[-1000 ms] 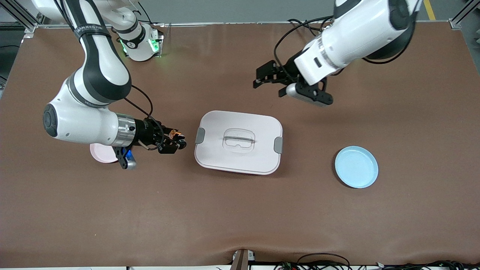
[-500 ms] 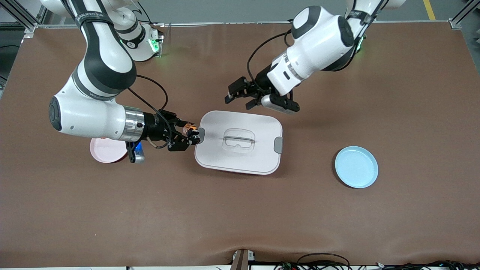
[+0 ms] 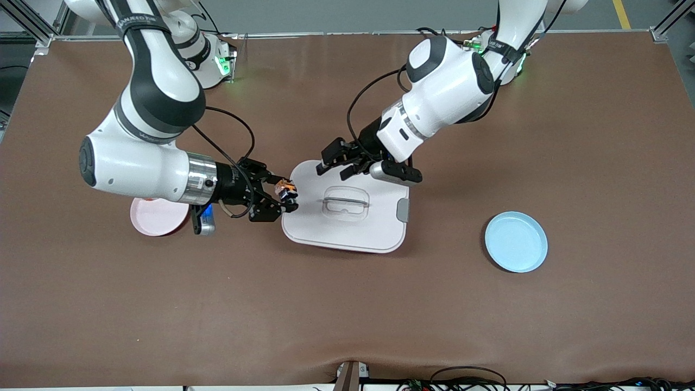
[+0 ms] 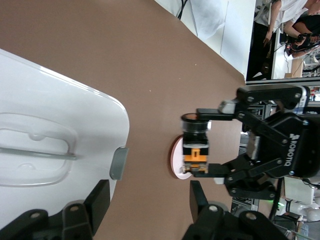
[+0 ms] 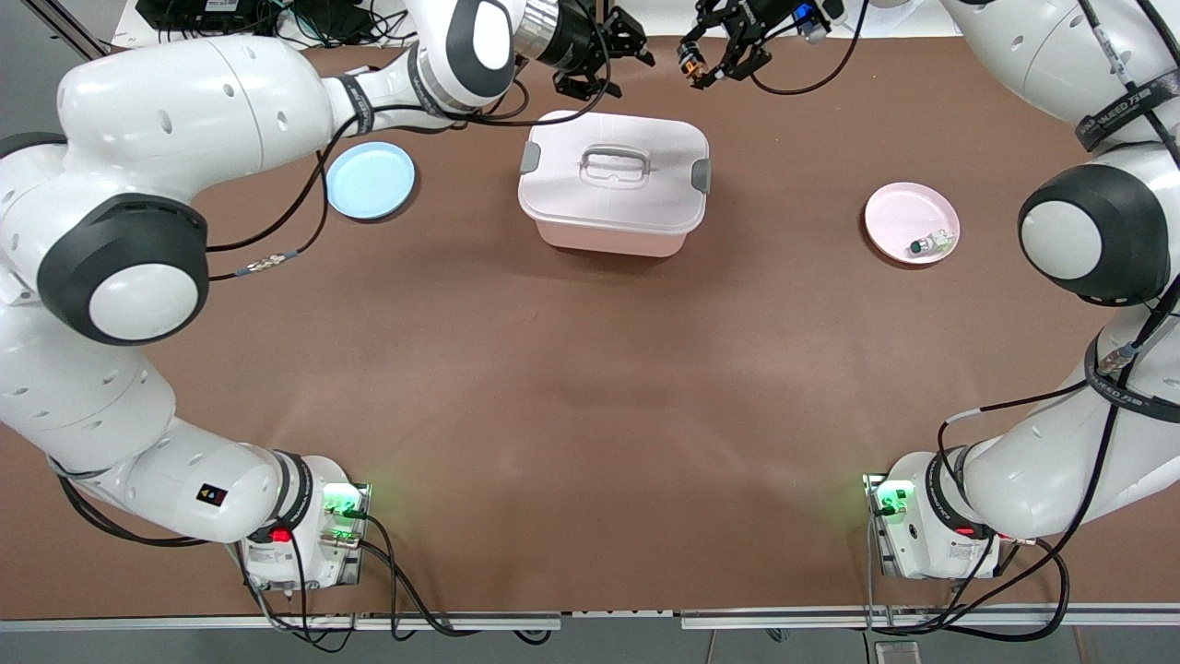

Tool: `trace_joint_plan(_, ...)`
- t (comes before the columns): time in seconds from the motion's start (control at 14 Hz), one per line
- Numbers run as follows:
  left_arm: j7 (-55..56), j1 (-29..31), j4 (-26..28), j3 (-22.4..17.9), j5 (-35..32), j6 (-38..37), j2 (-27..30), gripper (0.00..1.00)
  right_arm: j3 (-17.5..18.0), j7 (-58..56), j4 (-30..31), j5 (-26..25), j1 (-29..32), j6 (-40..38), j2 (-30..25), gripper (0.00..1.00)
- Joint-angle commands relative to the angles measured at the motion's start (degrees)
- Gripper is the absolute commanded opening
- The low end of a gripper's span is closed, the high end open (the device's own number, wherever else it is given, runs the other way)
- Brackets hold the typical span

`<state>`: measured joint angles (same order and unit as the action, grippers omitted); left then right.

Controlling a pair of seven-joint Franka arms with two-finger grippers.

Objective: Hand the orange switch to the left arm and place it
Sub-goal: 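Grasp the switch with the left gripper above the white box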

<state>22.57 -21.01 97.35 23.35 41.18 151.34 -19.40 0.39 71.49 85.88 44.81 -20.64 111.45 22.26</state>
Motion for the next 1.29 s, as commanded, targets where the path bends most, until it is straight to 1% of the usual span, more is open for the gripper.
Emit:
trace_joint_plan(0.0,0.8,-1.4,-3.9,-0.2,0.8,0.4,-2.7,0.71,-0.6,2.5,-2.1,1.1,-1.8,1.4,1.7,0.00)
trace_joint_plan(0.21,0.2,-2.1,-4.4,-0.2,0.1,3.3,-5.0,0.68,-0.6,4.4,-2.3,1.1,-3.0,3.1,1.9,0.00)
trace_joint_plan(0.29,-0.4,-2.2,-5.0,-0.2,-0.1,4.6,-5.7,0.68,-0.6,5.1,-2.6,1.1,-3.3,3.2,2.0,0.00)
trace_joint_plan(0.5,-0.4,-2.5,-7.8,-0.2,-1.2,5.0,-8.4,0.66,-0.7,6.3,-3.6,0.8,-4.7,3.8,2.5,0.00)
trace_joint_plan(0.86,-0.7,-2.9,-8.3,-0.3,-2.0,5.1,-9.0,0.64,-0.7,7.0,-3.6,0.4,-6.3,6.2,3.0,0.00)
trace_joint_plan(1.0,-0.7,-2.9,-8.3,-0.3,-2.8,5.2,-9.2,0.60,-0.7,8.5,-4.0,0.4,-6.6,6.3,3.4,0.00)
trace_joint_plan(1.14,-0.8,-2.9,-8.3,-0.2,-2.9,5.2,-9.3,0.45,-0.7,8.7,-4.8,0.3,-6.7,6.4,4.0,0.00)
trace_joint_plan(1.21,-0.7,-2.9,-8.3,-0.2,-3.5,5.2,-9.4,0.36,-0.7,8.7,-4.9,0.3,-6.7,6.5,4.2,0.00)
